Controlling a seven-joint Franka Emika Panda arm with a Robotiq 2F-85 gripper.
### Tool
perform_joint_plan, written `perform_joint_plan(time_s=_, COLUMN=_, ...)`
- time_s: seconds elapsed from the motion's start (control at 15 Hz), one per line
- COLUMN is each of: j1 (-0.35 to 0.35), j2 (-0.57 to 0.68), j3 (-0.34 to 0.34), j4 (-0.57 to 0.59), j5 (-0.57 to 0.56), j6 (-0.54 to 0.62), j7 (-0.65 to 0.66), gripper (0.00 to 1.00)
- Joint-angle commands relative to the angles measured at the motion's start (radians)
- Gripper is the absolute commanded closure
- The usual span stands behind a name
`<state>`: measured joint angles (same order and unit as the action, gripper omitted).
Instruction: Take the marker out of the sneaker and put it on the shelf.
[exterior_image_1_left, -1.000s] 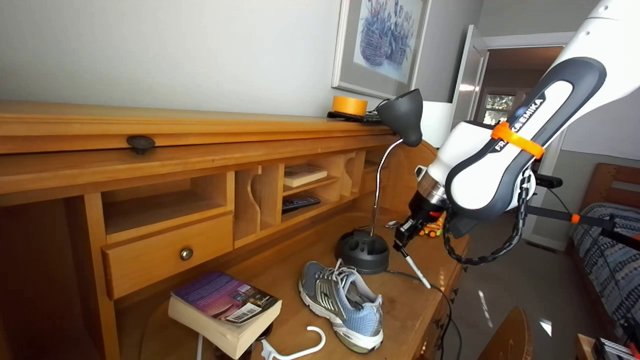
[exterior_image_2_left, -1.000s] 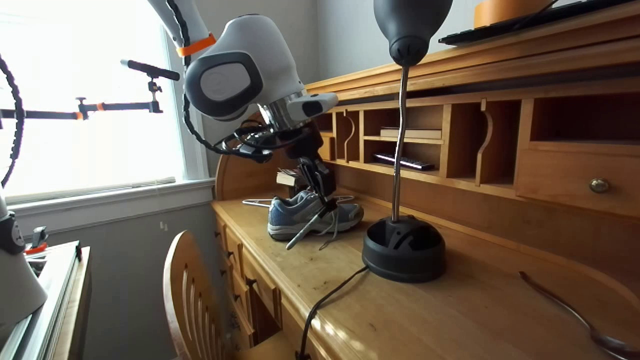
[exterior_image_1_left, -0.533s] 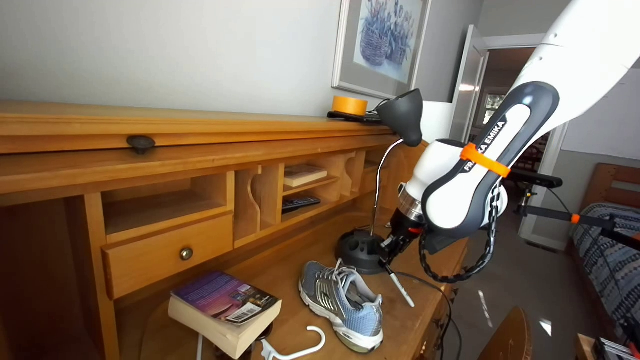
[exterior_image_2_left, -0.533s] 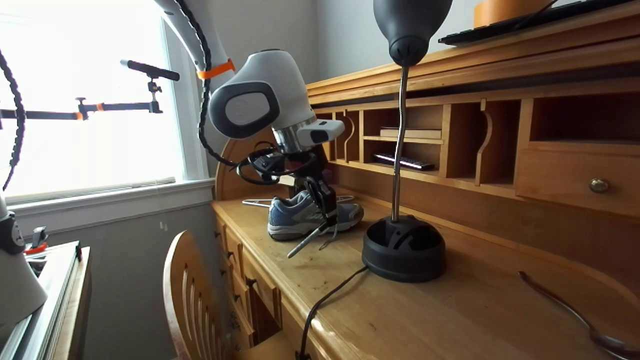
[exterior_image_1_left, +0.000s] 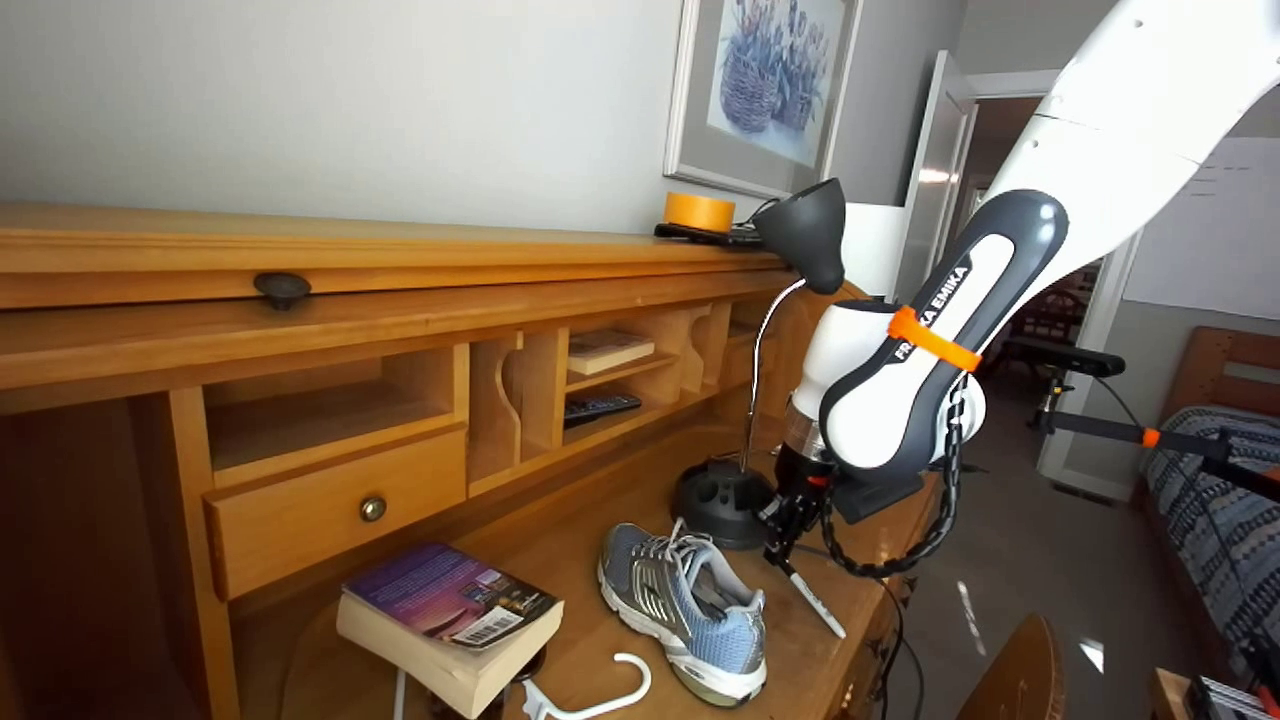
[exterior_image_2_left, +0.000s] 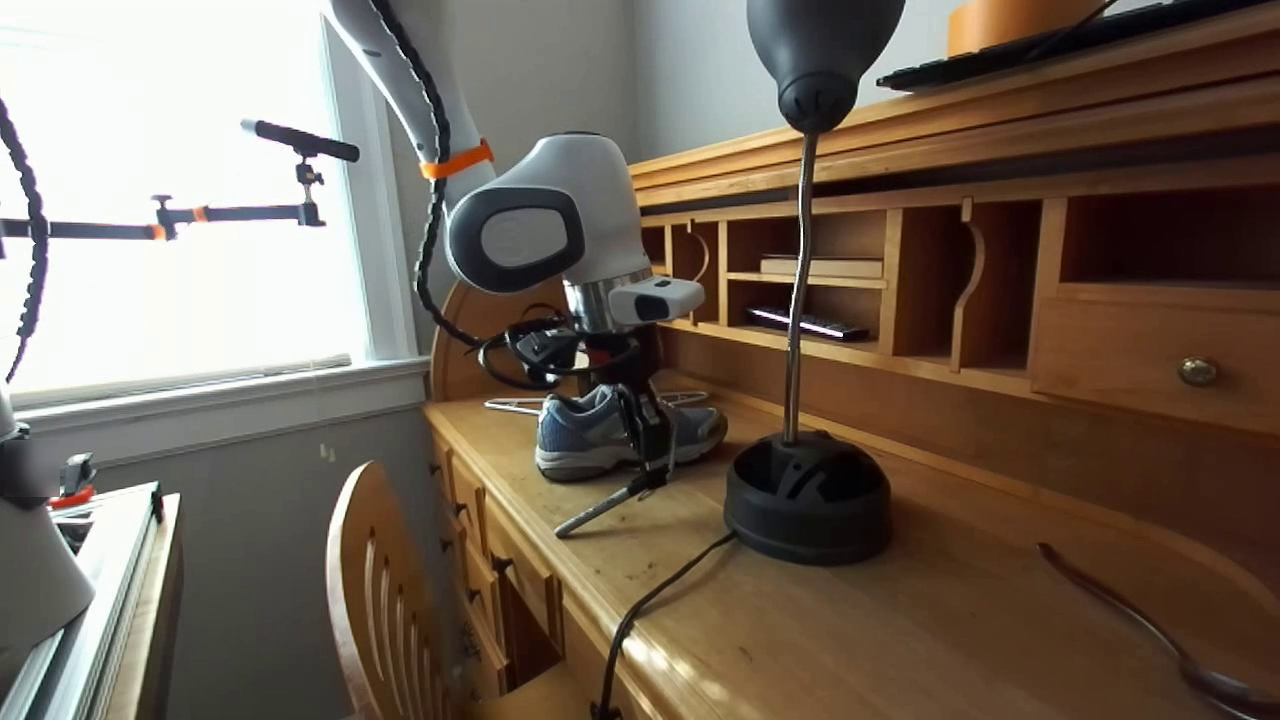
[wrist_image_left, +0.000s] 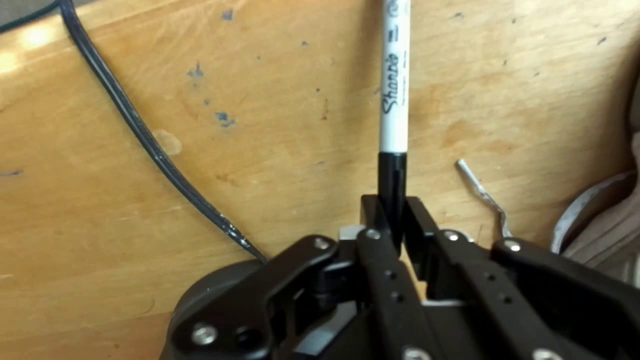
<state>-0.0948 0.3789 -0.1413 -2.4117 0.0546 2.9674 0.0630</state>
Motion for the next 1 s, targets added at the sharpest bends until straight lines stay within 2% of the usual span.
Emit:
perform_joint_plan(time_s=0.0, j1=0.033, j2=0.019, j3=-0.034, j4=0.030, j5=-0.018, j6=-0.089, j7=0.051, gripper=0.96)
perform_joint_plan(time_s=0.33, j1=0.050, j2=0.026, j3=-0.044, j4=0.039, j5=-0.026, j6=-0.136, j7=0.084, gripper=0.96)
perform_joint_plan(time_s=0.87, j1=0.059, j2=0.069, j3=-0.057, j4=0.067, j5=-0.020, j6=-0.133, j7=0.127, gripper=0.96)
perform_joint_plan(time_s=0.93, j1=0.062, j2=0.074, j3=-0.063, j4=0.071, j5=-0.022, j6=-0.133, j7=0.135, gripper=0.70)
